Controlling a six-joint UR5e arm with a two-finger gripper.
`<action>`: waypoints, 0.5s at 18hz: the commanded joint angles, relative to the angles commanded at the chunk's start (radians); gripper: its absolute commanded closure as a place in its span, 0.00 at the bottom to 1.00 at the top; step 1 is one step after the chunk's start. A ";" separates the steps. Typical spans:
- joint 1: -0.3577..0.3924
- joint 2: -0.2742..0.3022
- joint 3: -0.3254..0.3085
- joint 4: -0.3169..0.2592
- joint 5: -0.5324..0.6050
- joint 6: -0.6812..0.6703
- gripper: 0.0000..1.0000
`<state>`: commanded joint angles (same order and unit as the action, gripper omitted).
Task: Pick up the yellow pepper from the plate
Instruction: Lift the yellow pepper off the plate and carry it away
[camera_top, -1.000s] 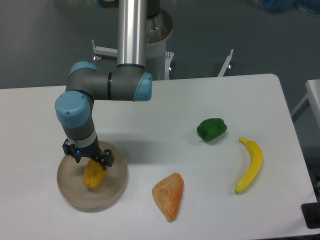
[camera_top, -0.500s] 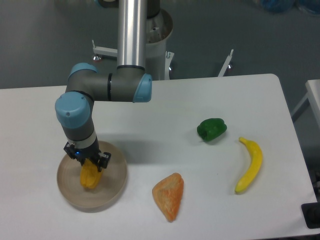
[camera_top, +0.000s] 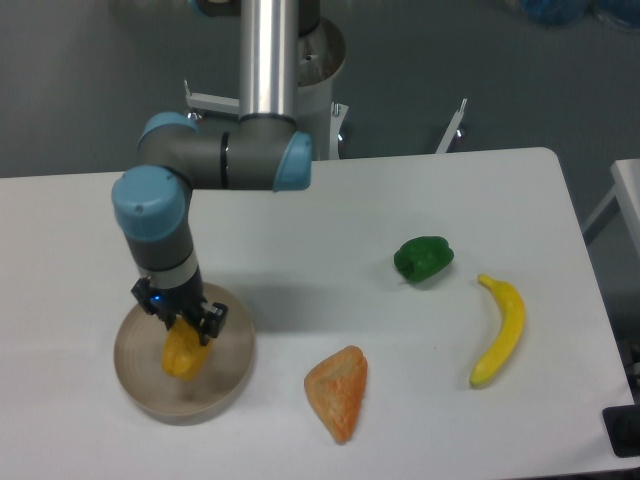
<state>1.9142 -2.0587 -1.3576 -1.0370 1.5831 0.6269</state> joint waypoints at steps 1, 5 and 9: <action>0.026 0.009 0.000 -0.008 0.000 0.045 0.63; 0.127 0.041 0.000 -0.048 0.000 0.252 0.63; 0.206 0.051 0.003 -0.048 -0.002 0.393 0.63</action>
<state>2.1198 -2.0080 -1.3545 -1.0845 1.5815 1.0198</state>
